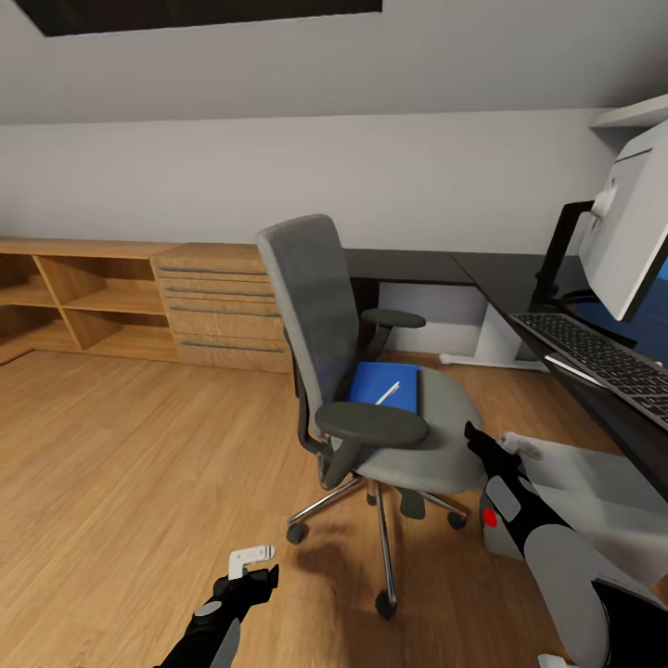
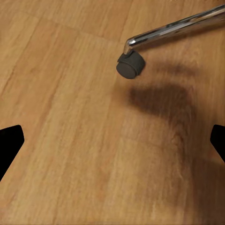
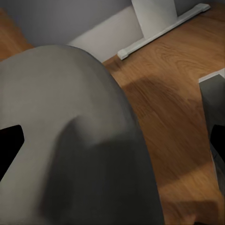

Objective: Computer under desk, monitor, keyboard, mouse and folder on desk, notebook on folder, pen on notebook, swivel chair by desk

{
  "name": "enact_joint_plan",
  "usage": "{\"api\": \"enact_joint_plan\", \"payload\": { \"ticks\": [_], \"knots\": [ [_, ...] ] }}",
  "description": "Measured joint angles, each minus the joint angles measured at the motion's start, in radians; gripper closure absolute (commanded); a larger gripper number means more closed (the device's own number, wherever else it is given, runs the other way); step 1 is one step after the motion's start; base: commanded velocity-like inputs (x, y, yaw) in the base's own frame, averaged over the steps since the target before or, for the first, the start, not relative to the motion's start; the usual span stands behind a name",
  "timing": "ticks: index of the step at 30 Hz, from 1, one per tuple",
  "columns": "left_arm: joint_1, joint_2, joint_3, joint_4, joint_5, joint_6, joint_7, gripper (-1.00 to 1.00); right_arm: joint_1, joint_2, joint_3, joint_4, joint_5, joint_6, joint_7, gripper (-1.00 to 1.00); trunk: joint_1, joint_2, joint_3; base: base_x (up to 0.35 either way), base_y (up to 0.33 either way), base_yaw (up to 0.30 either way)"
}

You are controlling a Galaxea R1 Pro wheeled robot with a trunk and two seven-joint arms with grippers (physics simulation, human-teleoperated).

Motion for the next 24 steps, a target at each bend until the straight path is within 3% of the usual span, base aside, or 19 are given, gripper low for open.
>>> {"api": "enact_joint_plan", "payload": {
  "ticks": [9, 24],
  "knots": [
    [0.000, 0.000, 0.000, 0.000, 0.000, 0.000, 0.000, -1.00, 0.000, 0.000, -0.001, 0.000, 0.000, 0.000, 0.000, -1.00, 0.000, 0.000, 0.000, 0.000, 0.000, 0.021],
    [0.000, 0.000, 0.000, 0.000, 0.000, 0.000, 0.000, -1.00, 0.000, 0.000, -0.002, -0.005, -0.001, 0.000, 0.000, -1.00, 0.000, 0.000, -0.003, 0.000, 0.000, 0.158]
  ]
}}
